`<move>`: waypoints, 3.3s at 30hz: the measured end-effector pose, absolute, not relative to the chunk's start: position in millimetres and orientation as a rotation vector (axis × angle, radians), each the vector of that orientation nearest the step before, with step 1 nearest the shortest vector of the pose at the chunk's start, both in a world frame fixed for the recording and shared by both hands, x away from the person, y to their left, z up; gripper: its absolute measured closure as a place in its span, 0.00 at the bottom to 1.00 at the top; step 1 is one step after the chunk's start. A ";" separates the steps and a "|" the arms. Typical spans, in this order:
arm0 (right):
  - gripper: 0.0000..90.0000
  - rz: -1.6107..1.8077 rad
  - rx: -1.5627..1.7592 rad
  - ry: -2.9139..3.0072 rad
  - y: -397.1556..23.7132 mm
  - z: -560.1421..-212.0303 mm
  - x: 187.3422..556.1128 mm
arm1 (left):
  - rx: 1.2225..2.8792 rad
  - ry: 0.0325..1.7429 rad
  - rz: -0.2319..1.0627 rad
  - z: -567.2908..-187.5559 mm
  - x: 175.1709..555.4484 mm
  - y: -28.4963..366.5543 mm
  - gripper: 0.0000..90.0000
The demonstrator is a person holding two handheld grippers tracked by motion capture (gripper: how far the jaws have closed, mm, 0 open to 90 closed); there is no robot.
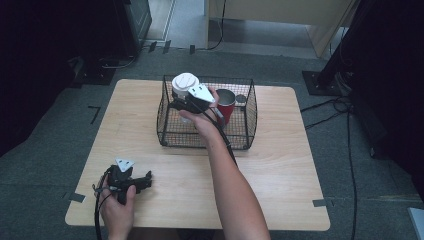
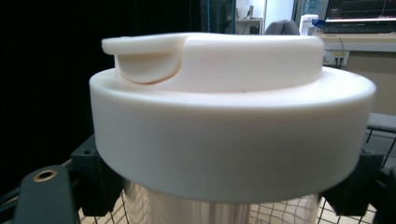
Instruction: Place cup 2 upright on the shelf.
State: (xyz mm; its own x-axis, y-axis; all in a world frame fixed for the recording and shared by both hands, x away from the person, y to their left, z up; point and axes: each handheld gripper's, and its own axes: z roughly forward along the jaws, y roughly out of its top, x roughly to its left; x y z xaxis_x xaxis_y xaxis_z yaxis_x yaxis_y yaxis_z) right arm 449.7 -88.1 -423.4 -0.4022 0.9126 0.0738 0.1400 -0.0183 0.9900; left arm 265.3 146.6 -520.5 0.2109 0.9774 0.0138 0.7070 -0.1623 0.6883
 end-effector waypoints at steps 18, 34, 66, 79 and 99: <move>0.18 1.387 1.102 1.697 -82.9 -442.1 455.5 | 1.938 1.556 0.636 -520.4 265.3 146.6 0.00; 0.18 1.379 1.110 1.727 -84.2 -443.5 455.4 | 1.938 1.556 0.636 -520.4 265.3 146.6 0.00; 0.13 1.392 1.056 1.801 -105.7 -443.5 449.1 | 1.937 1.556 0.636 -520.5 265.2 146.5 0.00; 0.03 1.407 1.023 1.794 -111.4 -440.1 443.3 | 1.936 1.556 0.635 -520.5 265.2 146.5 0.00; 0.01 1.436 0.972 1.780 -121.7 -423.1 436.0 | 1.938 1.556 0.636 -520.4 265.3 146.6 0.00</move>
State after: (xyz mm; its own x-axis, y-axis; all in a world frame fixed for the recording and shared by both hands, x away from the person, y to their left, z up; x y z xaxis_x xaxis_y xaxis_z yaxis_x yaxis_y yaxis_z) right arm 436.0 -121.7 -423.1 -0.5180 0.8548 -0.0327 0.1492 0.1279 0.9805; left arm 265.3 146.6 -520.4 0.2108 0.9774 0.0134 0.7072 -0.1620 0.6882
